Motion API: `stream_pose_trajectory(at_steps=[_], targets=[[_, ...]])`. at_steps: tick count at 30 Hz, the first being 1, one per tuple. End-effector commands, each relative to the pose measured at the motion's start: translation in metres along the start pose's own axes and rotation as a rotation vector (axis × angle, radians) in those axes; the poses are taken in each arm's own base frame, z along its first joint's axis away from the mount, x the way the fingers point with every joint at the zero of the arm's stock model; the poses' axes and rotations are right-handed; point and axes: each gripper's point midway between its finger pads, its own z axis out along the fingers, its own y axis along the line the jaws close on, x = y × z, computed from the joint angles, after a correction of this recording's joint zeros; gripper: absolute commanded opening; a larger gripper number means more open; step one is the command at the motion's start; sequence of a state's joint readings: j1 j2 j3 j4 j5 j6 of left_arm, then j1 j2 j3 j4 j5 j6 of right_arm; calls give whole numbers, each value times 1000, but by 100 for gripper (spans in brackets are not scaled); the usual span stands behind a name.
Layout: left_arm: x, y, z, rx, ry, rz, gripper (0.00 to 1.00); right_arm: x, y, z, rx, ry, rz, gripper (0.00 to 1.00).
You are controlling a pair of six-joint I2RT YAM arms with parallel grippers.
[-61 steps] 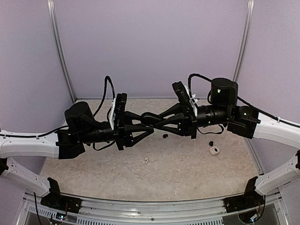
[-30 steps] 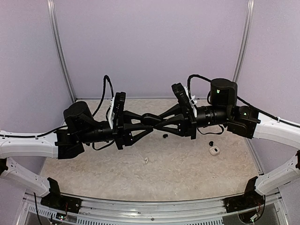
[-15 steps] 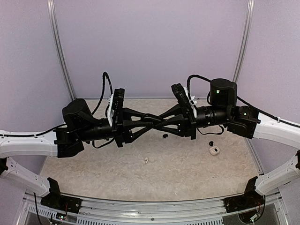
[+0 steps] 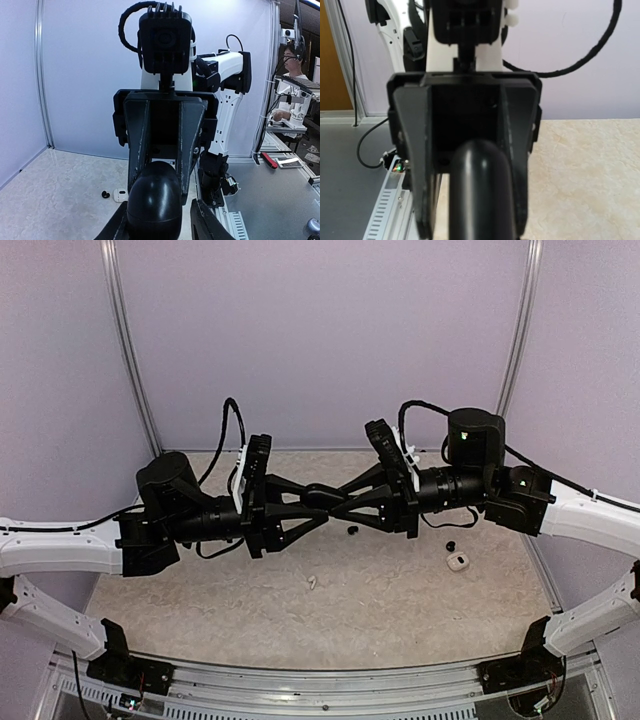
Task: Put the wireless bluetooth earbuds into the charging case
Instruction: Pass from the right arm to the left
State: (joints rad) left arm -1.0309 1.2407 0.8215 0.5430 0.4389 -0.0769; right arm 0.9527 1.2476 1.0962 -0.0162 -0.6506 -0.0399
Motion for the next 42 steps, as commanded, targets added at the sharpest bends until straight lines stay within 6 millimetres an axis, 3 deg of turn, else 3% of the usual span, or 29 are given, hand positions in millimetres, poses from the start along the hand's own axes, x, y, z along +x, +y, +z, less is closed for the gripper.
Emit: stream_pose_trajectory(at_steps=[1,8,14,27,31,35,37,42], targets=[[-5,-2,1,5,-8,13,38,0,5,-1,-10,-1,-9,14],[-5,-1,1,-2,-11,13,32,0,5,-1,-11,-1,-7,14],[-1,-1,1,0,-3,7,39,0,6,-1,-15,-3,-7,14],[3,5,1,-13,6,-2,38,-1,6,-2,-12,-5,-9,14],[2,5,1,-16,1,-2,33,0,6,-2,-13,-3,-7,13],[2,4,0,-9,-1,4,21,0,7,-1,-19,-2,-9,15],[3,3,-1,-2,0,13,16,1,6,-2,-16,0,-9,19],[3,0,-4,2,-3,33,8,-5,4,-6,12,-8,-13,48]])
